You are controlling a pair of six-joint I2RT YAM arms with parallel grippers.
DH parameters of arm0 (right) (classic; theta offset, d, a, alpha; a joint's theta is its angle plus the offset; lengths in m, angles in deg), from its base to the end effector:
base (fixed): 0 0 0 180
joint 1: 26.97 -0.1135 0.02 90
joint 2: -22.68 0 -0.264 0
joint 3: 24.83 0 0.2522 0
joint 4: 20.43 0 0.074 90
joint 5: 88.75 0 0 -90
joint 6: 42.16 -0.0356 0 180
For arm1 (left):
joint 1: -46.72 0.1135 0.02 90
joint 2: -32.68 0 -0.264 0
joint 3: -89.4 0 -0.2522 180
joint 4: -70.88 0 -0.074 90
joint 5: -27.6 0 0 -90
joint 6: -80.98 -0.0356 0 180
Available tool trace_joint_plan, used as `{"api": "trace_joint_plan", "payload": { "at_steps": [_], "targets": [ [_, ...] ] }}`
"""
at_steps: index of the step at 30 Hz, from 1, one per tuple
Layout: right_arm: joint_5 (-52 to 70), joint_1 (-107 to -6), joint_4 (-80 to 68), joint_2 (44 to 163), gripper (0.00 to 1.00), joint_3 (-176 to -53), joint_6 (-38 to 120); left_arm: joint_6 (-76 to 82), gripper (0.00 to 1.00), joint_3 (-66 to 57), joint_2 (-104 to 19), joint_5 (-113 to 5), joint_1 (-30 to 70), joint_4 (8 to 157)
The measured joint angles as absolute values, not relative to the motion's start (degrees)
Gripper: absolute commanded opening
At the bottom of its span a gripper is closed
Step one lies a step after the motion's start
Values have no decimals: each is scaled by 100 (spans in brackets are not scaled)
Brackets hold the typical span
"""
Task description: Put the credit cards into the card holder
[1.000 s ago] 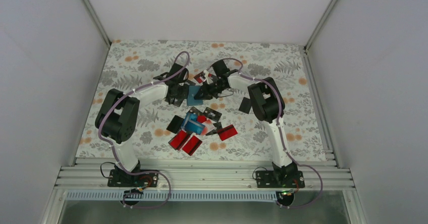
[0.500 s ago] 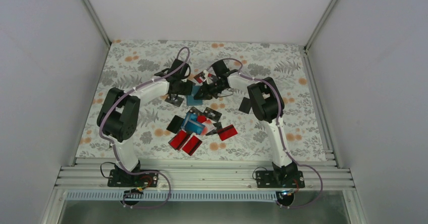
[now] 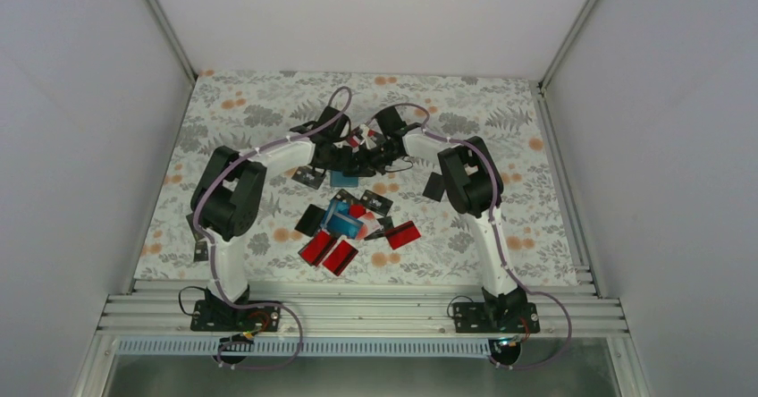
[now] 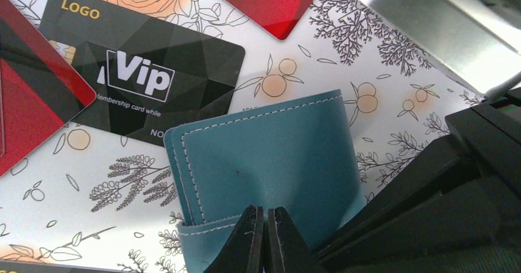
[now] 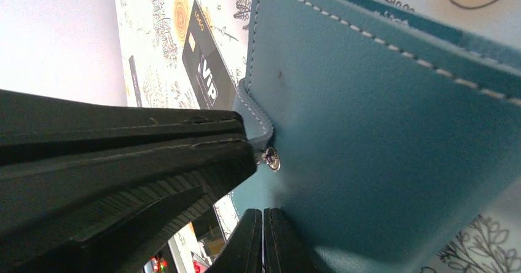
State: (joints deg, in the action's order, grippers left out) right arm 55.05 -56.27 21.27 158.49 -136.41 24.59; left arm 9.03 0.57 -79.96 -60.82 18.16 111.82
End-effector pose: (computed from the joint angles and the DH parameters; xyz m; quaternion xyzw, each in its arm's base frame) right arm 0.4028 0.2590 0.1073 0.1402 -0.8660 -0.4791 0.0291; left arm 0.3571 -0.1955 0.1677 0.0922 0.9667 -0.1066 0.2137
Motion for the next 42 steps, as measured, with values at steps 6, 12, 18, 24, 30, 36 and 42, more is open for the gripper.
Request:
{"api": "trace_joint_plan", "payload": {
  "at_steps": [6, 12, 18, 24, 30, 36, 42],
  "targets": [
    [5505, -5627, 2140, 15849, 9, -13643, 2497, 905, 2, 96, -8053, -6244, 1755, 11195],
    [5485, -5594, 2195, 15742, 24, -13617, 2617, 896, 2, 96, -8053, -6325, 1731, 11193],
    [5258, -5452, 2204, 15502, 26, -13355, 2641, 813, 2, 96, -8053, -6349, 1731, 11180],
    [5203, -5341, 2169, 15471, 25, -13257, 2634, 767, 2, 94, -8053, -6353, 1729, 11175],
    [5155, -5330, 2166, 15473, 23, -13257, 2623, 669, 2, 101, -8060, -6436, 1694, 11213],
    [5133, -5330, 2164, 15484, 21, -13257, 2582, 619, 3, 153, -8115, -6591, 1630, 11276],
    [5096, -5330, 2169, 15484, 19, -13257, 2582, 608, 2, 383, -8274, -6729, 1543, 11431]
  ]
}}
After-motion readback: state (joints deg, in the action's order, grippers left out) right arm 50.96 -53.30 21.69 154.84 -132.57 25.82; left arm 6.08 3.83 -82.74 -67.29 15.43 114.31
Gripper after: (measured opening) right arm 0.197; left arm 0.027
